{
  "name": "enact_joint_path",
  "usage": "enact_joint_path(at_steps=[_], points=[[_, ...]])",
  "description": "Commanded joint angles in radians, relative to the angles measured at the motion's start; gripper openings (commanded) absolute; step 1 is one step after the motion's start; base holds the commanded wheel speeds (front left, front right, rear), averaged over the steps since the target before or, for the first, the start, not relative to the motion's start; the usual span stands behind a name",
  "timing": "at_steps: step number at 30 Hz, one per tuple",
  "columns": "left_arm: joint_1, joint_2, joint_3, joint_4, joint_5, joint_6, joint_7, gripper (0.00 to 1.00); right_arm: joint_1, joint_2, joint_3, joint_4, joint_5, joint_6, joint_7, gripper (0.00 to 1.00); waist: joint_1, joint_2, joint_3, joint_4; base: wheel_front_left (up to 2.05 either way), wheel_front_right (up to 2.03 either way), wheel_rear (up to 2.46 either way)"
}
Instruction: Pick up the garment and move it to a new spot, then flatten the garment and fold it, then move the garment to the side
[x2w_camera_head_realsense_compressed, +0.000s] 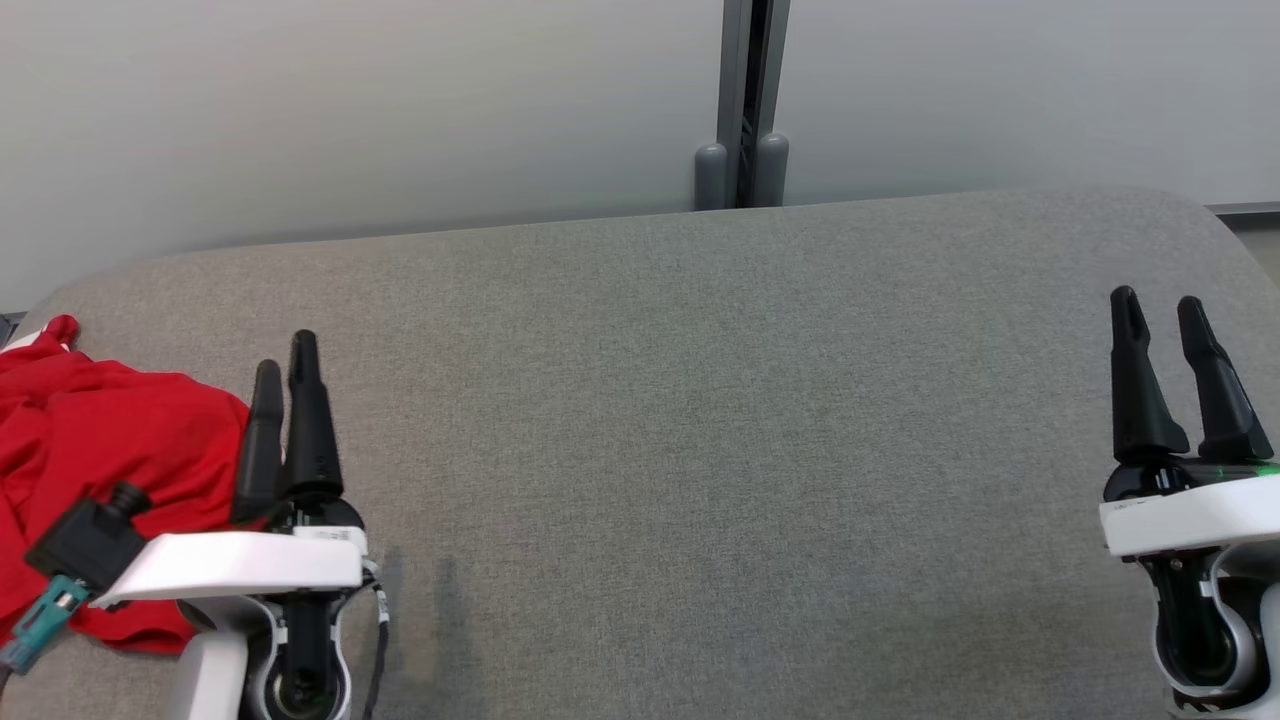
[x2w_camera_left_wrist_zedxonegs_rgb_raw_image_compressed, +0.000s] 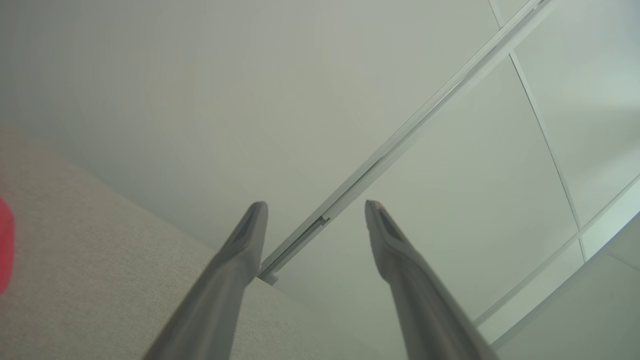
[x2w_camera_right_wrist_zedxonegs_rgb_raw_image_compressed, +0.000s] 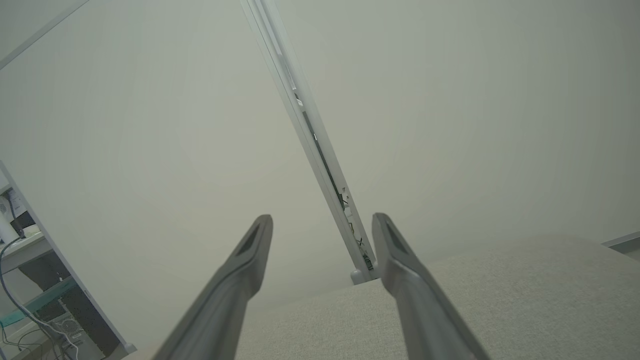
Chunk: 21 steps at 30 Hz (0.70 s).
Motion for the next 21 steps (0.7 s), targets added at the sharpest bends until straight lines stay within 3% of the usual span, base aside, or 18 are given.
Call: enact_joint_path(at_steps=[1, 12, 21], points=[[-0.006, 0.004, -0.006, -0.028, 0.048, 0.004, -0.007, 1.0, -0.024, -0.001, 0.009, -0.024, -0.021, 0.002, -0.012, 1.0, 0.0, 0.0, 0.001, 0.0, 0.0, 0.0, 0.0], [0.029, 0.005, -0.131, -0.074, 0.43, 0.123, -0.028, 1.0, -0.004, -0.004, 0.075, -0.022, -0.135, 0.002, -0.057, 1.0, 0.0, 0.0, 0.002, 0.004, 0.0, 0.0, 0.0], [0.061, 0.024, -0.218, -0.013, 0.629, 0.211, -0.041, 1.0, 0.031, 0.007, 0.093, 0.017, -0.239, 0.002, -0.088, 1.0, 0.0, 0.0, -0.007, 0.004, 0.0, 0.0, 0.0]])
